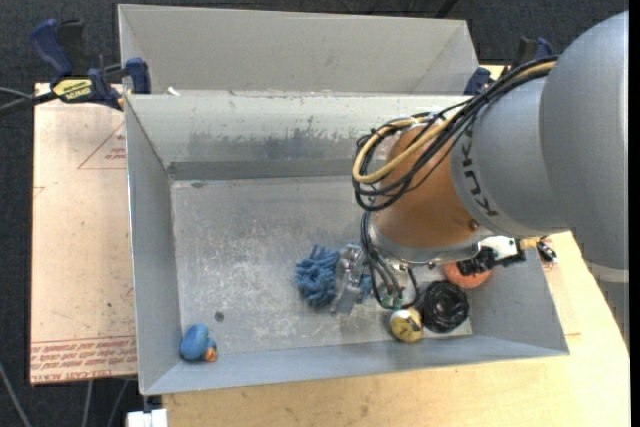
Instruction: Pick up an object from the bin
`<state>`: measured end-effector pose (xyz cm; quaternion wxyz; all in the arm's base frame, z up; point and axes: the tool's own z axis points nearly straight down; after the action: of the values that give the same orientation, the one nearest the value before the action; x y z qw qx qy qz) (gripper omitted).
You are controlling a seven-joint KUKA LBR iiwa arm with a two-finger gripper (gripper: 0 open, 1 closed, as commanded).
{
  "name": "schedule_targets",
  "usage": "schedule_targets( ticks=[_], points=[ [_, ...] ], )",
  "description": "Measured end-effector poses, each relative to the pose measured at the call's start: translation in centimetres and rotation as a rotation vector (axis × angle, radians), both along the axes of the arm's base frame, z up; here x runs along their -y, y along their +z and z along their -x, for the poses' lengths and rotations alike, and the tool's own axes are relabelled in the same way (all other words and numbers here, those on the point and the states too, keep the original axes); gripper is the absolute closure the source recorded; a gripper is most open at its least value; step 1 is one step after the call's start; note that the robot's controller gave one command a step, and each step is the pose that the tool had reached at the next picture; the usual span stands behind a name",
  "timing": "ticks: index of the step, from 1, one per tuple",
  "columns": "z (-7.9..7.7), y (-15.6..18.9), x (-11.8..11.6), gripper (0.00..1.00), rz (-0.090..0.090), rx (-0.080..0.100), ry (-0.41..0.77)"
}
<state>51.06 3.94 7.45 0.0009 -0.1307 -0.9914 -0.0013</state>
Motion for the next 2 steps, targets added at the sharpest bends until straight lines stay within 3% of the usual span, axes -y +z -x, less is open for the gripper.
schedule_targets(
  ticks=[1, 2],
  points=[
    [0.0, 0.0, 0.0, 1.00, 0.000, 0.000, 0.000],
    [0.1, 7.3, -1.1, 1.00, -0.001, 0.000, 0.011]
  ],
)
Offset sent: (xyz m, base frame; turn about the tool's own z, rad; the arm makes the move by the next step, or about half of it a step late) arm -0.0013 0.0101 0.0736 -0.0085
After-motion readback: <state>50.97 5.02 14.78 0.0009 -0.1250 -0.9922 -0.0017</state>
